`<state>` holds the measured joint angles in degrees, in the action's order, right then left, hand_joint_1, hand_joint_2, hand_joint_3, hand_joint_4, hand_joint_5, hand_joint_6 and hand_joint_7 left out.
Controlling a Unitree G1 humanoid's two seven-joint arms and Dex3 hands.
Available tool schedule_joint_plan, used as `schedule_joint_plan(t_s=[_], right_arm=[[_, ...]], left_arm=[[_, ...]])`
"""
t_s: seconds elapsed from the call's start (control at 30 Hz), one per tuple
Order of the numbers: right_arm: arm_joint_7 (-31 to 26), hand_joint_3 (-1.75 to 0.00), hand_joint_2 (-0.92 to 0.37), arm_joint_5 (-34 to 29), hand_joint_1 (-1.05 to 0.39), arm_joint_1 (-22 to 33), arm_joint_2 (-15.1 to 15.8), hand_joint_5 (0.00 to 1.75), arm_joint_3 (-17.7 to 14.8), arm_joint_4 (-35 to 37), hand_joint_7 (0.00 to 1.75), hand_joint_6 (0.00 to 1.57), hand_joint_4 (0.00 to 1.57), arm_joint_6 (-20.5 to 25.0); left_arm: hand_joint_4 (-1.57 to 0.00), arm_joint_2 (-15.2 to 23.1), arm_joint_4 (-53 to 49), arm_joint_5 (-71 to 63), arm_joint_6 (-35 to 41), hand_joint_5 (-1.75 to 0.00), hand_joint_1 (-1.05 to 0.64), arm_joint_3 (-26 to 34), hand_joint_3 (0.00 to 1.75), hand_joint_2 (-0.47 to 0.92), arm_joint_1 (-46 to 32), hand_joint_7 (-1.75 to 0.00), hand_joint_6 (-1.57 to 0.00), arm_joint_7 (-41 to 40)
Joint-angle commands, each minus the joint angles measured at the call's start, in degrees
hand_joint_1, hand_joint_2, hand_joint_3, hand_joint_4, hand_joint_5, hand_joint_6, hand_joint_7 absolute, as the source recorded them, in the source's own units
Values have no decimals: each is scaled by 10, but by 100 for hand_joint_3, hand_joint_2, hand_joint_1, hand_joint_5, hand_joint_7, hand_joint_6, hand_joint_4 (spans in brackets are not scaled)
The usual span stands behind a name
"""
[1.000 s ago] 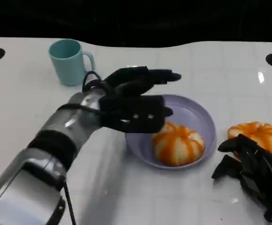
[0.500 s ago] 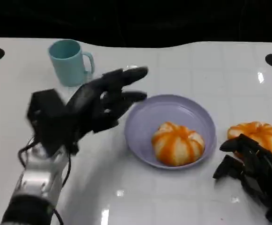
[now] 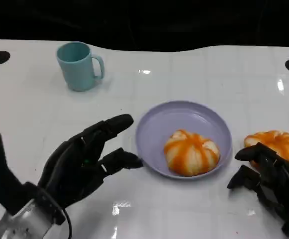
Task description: Grasp the bread from the table and place it into the plate.
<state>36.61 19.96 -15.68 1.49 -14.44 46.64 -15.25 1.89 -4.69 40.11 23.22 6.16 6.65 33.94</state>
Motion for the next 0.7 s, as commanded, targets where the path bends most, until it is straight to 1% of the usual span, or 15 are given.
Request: schedule_joint_plan(t_s=[0.03, 0.07, 0.1, 0.13, 0.17, 0.23, 0.3, 0.33, 0.43, 0.57, 0.7], right_arm=[[0, -20, -92, 5, -54, 9, 4, 154, -2, -4, 121, 63, 67, 11], [0, -20, -92, 5, -54, 10, 4, 154, -3, -5, 121, 63, 67, 11], [0, -20, -92, 5, -54, 12, 3, 154, -2, -9, 121, 62, 67, 11], [0, -20, -92, 5, -54, 14, 3, 154, -2, -12, 121, 62, 67, 11], [0, -20, -92, 5, -54, 16, 2, 153, -2, -13, 121, 62, 66, 10], [2, -21, -92, 7, -54, 18, 0, 153, -3, -17, 121, 63, 67, 13], [3, -21, -92, 8, -53, 19, 0, 153, -3, -20, 121, 63, 67, 14], [4, -21, -92, 8, -53, 20, 0, 153, -3, -20, 120, 63, 67, 13], [5, -22, -92, 8, -53, 23, 2, 153, -1, -25, 119, 63, 67, 19], [-1, -19, -92, 6, -54, 26, 2, 152, -2, -33, 118, 64, 67, 28], [-4, -20, -92, 4, -54, 30, 2, 152, 0, -43, 119, 64, 66, 32]], left_arm=[[-57, 0, 29, 9, 21, -158, -56, 11, 47, 92, -24, -93, -59, -19], [-57, 0, 30, 9, 22, -159, -56, 12, 47, 92, -24, -95, -58, -19], [-57, -7, 32, 6, 14, -159, -56, 9, 47, 92, -49, -96, -58, -14], [-66, -11, 34, 3, 8, -168, -55, 7, 46, 92, -68, -127, -58, -10], [-70, -15, 35, 1, 2, -171, -55, 5, 46, 92, -83, -139, -58, -6], [-76, -19, 40, -10, -14, -174, -55, 1, 45, 92, -100, -153, -59, -8], [-77, -22, 43, -14, -18, -174, -54, 0, 44, 92, -110, -157, -59, -11], [-79, -22, 44, -15, -16, -175, -54, 0, 42, 92, -114, -163, -61, -11], [-83, -25, 45, -14, -11, -175, -52, 3, 38, 92, -124, -172, -60, -15], [-84, -27, 42, -14, -10, -175, -52, 8, 37, 92, -129, -175, -59, -19], [-82, -24, 38, -12, -5, -175, -53, 11, 35, 92, -131, -175, -57, -15]])
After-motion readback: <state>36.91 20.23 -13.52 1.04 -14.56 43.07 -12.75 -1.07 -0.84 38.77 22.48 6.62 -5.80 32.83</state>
